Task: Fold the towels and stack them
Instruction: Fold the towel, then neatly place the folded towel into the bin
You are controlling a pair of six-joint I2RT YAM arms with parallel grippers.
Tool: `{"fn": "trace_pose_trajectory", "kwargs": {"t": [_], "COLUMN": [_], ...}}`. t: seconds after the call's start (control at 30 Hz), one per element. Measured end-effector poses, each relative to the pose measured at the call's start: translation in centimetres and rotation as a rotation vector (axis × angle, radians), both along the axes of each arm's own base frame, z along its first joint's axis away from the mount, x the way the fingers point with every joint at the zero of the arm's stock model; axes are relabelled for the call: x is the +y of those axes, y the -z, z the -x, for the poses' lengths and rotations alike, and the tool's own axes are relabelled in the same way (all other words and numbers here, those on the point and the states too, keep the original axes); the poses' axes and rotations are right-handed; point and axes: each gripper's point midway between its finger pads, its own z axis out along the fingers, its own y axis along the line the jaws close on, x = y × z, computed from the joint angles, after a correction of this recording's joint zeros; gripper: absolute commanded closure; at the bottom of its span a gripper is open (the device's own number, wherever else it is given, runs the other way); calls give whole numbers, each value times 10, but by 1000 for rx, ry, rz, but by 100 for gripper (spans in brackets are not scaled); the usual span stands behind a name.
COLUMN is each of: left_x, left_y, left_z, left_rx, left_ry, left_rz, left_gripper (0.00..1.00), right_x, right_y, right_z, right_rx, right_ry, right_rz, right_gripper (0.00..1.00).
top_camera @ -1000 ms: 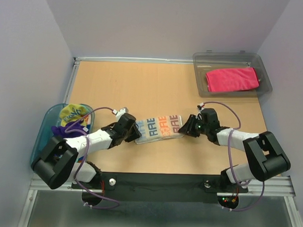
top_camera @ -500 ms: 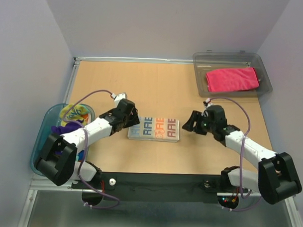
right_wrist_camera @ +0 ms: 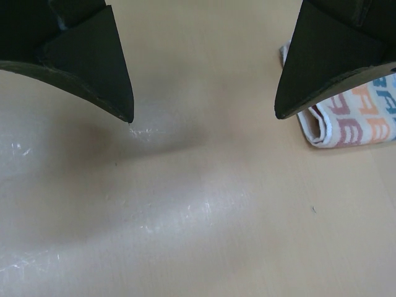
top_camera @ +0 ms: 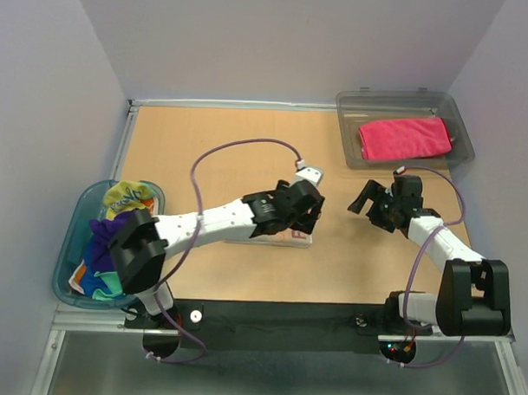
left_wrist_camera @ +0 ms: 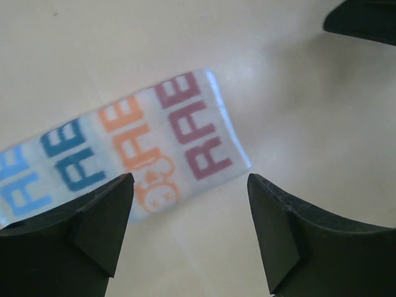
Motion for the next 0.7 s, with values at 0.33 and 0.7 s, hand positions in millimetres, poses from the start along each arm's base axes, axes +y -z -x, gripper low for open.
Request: {"fn": "trace_pose_trajectory", "kwargs": {"t": [0.33,0.7], "left_x": [-56,-57], "left_y": [56,82], "left_z": [16,38], "left_rx": [55,-13], "left_ry": [211,514], "left_rz": [-284,-503], "left_gripper": [30,29], "right_x": [5,7], "right_y": [1,0], "right_z": [4,8], "right_rx": [11,6], "right_ry": [-28,-41], "right_rz": [-18,-25], "right_gripper": [0,0]}}
